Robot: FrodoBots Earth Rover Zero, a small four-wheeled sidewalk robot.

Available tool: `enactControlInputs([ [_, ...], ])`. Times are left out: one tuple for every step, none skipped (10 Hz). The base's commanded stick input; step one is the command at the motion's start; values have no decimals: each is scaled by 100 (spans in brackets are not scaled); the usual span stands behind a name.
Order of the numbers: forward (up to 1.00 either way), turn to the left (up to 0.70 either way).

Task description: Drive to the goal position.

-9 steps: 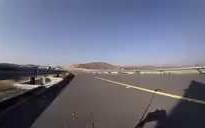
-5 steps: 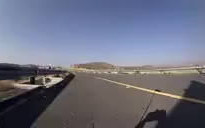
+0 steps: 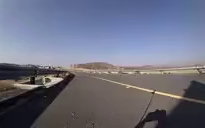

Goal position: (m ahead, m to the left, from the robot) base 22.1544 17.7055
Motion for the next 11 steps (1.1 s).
enactControlInputs([
  [85,0],
  [85,0],
  [85,0],
  [85,0],
  [85,0],
  [85,0],
  [85,0],
  [85,0],
  [85,0],
  [85,0],
  [85,0],
])
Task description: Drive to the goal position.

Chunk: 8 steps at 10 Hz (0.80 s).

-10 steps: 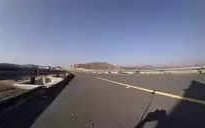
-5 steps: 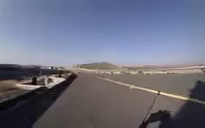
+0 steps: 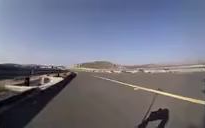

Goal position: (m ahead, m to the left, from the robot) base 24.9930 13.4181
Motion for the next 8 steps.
enactControlInputs([
  [85,0],
  [85,0],
  [85,0],
  [85,0],
  [85,0],
  [85,0],
  [85,0],
  [85,0],
])
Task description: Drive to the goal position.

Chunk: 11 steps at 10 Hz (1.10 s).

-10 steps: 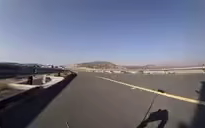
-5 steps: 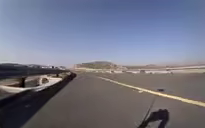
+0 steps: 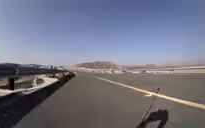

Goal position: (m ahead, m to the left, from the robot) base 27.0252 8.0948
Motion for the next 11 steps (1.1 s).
enactControlInputs([
  [85,0],
  [85,0],
  [85,0],
  [85,0],
  [85,0],
  [85,0],
  [85,0],
  [85,0],
  [85,0],
  [85,0],
  [85,0],
])
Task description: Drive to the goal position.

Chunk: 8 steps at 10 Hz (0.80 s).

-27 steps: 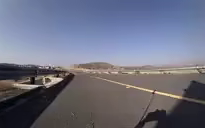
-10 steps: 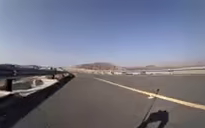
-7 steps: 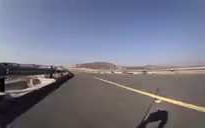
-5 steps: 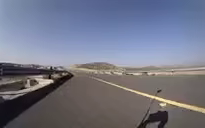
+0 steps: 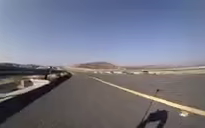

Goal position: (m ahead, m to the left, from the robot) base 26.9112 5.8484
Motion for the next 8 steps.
enactControlInputs([
  [85,0],
  [85,0],
  [85,0],
  [85,0],
  [85,0],
  [85,0],
  [85,0],
  [85,0],
])
